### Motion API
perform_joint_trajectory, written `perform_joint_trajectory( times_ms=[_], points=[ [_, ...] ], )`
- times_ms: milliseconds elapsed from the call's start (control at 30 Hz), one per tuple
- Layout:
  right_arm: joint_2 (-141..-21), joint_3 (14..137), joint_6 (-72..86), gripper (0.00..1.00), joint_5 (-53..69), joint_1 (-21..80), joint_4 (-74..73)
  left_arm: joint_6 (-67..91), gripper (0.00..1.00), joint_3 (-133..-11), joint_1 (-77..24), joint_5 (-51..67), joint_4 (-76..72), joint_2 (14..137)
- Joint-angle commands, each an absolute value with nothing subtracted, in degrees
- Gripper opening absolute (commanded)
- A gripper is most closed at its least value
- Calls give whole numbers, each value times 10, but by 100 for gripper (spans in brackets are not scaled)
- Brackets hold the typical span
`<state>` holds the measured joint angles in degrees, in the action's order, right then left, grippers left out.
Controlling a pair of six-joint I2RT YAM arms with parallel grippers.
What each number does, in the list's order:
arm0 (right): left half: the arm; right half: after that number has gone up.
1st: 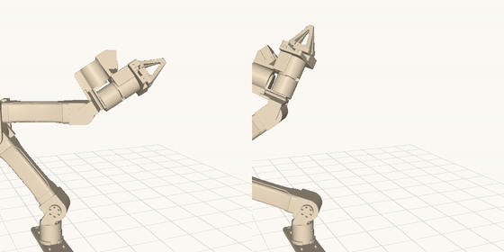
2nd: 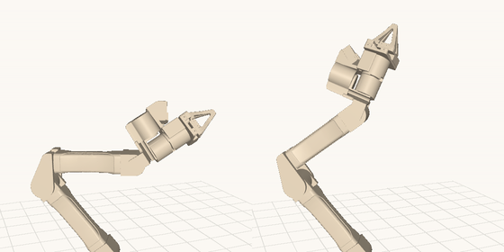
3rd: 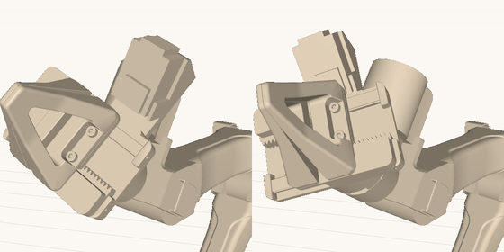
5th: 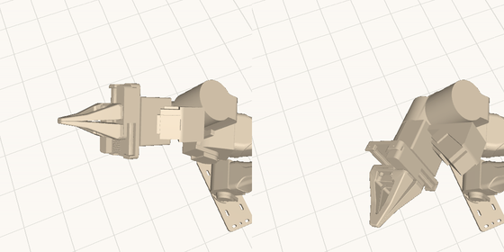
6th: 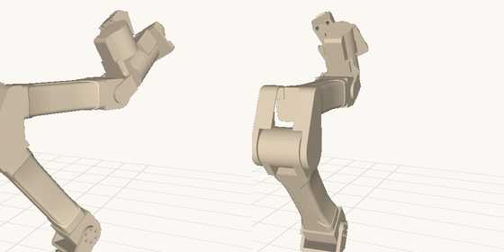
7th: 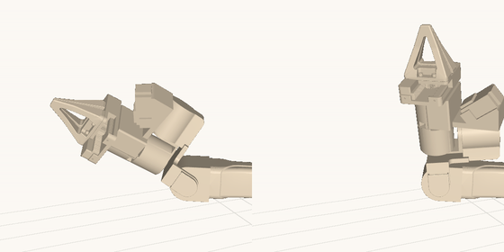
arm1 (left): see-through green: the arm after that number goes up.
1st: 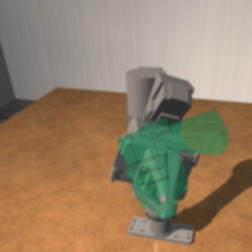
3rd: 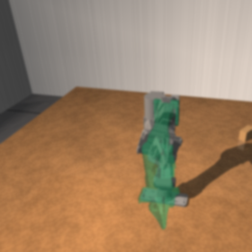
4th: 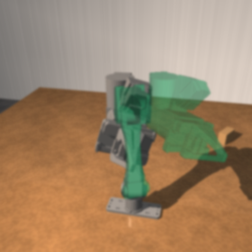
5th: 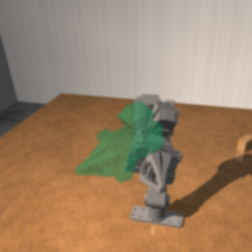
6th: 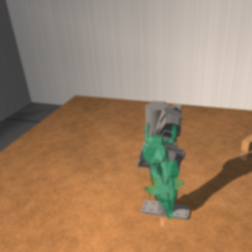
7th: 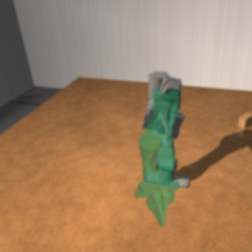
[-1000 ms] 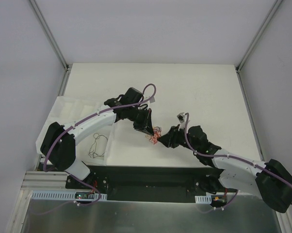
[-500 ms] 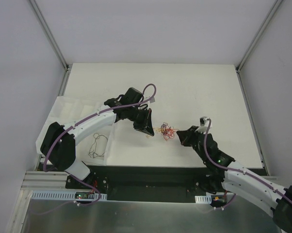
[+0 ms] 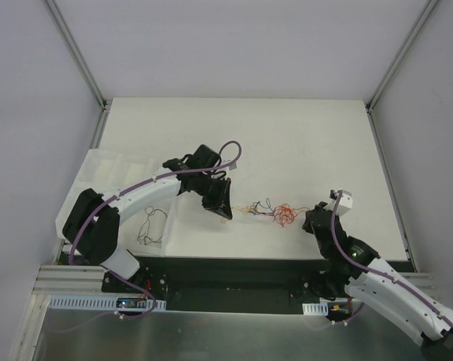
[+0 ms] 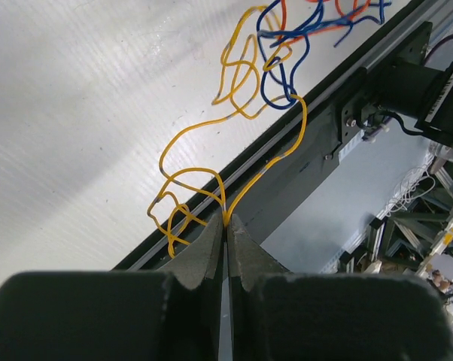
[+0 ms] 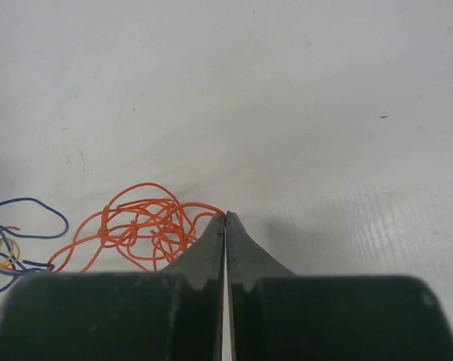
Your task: Untangle the cables
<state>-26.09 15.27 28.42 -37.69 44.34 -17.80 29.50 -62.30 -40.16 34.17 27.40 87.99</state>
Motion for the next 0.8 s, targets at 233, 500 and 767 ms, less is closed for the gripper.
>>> perform_joint_trajectory(
  times_ms=[233, 500, 767],
  points=[
    [-177, 284, 312, 0, -565, 419, -405, 288, 0, -549, -367, 227, 297, 812],
    [-276, 373, 269, 0, -594, 306, -454, 288, 0, -546, -346, 235, 297, 783],
    [-359, 359, 121, 0, -301, 216, -291, 282, 0, -555, -345, 342, 271, 806]
  ],
)
